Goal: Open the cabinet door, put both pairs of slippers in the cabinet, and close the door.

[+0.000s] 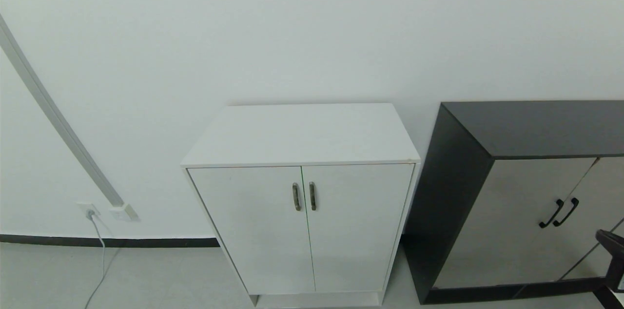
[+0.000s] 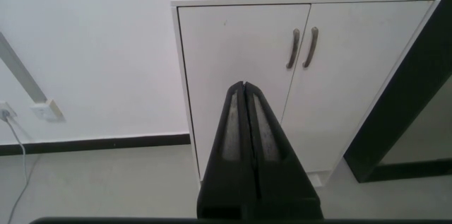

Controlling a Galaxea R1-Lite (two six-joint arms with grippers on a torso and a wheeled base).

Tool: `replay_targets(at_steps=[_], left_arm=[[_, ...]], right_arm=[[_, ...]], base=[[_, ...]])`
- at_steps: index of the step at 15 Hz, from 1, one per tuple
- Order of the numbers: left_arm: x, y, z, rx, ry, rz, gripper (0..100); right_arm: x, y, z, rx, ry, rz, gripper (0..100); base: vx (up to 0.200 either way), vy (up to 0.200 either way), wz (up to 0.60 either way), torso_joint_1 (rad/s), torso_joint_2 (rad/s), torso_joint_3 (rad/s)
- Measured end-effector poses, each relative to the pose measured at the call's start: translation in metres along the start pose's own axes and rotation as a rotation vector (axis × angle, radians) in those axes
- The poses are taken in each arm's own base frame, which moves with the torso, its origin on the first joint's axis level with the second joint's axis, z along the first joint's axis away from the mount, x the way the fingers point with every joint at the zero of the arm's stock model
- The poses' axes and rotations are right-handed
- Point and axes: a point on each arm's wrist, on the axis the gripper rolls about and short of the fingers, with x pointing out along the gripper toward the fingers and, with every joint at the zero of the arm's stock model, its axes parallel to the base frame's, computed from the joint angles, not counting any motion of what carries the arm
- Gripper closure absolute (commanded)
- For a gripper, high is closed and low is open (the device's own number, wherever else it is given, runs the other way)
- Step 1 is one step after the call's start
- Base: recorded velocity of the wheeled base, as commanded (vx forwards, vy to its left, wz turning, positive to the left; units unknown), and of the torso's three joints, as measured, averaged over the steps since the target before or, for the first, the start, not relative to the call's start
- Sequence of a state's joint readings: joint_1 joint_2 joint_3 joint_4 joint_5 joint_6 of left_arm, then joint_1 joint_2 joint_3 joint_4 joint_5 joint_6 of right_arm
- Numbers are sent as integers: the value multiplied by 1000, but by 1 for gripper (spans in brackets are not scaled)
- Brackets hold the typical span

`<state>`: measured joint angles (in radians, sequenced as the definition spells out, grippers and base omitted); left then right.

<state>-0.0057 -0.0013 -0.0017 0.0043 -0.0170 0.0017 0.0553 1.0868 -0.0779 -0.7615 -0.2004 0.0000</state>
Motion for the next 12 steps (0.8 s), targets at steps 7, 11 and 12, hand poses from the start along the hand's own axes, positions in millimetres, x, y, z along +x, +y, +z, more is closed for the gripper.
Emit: replay_targets(at_steps=[7,11,12], left_arm=[[0,0,0,0,0,0,100],[0,0,0,0,0,-1,100],[0,0,0,0,0,0,100]], right_arm=[[-63,-8,-31,-2,43,191,100],[-89,-11,-56,-3,73,310,100],[-91,-11,-58,-4,56,313,100]], base=[[0,0,0,0,0,0],[0,0,0,0,0,0],[0,0,0,0,0,0]])
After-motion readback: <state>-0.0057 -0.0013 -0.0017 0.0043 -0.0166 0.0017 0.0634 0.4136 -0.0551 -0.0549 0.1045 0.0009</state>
